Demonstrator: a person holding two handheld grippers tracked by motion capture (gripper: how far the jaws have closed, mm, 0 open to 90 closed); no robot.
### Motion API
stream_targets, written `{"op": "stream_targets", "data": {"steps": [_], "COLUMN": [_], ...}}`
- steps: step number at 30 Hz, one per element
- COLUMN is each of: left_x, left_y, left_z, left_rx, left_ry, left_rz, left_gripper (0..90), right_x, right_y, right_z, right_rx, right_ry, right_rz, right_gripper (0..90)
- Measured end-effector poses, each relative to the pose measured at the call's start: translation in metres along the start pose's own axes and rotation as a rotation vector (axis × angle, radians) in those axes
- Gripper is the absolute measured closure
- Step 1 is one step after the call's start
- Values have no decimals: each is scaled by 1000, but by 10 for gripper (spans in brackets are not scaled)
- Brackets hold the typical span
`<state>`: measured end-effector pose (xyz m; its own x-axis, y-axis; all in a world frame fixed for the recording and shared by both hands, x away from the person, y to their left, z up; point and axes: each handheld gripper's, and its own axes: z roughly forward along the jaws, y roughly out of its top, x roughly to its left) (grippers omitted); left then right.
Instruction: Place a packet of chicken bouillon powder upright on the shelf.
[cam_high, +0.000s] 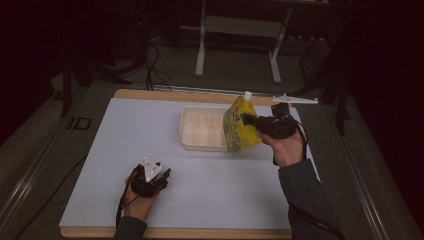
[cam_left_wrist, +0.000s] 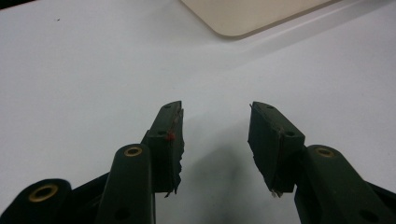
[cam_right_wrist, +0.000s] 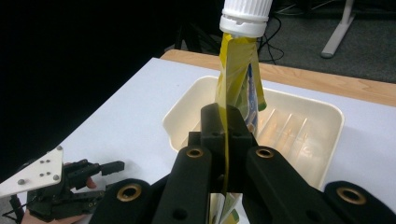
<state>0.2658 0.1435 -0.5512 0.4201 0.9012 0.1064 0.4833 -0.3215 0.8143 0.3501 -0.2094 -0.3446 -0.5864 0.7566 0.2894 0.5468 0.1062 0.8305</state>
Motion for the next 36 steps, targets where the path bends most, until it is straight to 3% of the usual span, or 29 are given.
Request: {"op": "stream_targets", "data": {"steps": [19, 36], "left_x": [0, 0], "left_y": [0, 0], "left_z": [0, 0], "left_rx": [-1, -2], "left_ry": [-1, -1], "left_rz": [0, 0], "left_gripper": [552, 554], "right_x": [-9, -13], "right_y": [4, 4], "right_z": [7, 13], "right_rx": [-20, -39], "right_ry": [-39, -104], "right_rz": [17, 7], "right_gripper": [900, 900]}}
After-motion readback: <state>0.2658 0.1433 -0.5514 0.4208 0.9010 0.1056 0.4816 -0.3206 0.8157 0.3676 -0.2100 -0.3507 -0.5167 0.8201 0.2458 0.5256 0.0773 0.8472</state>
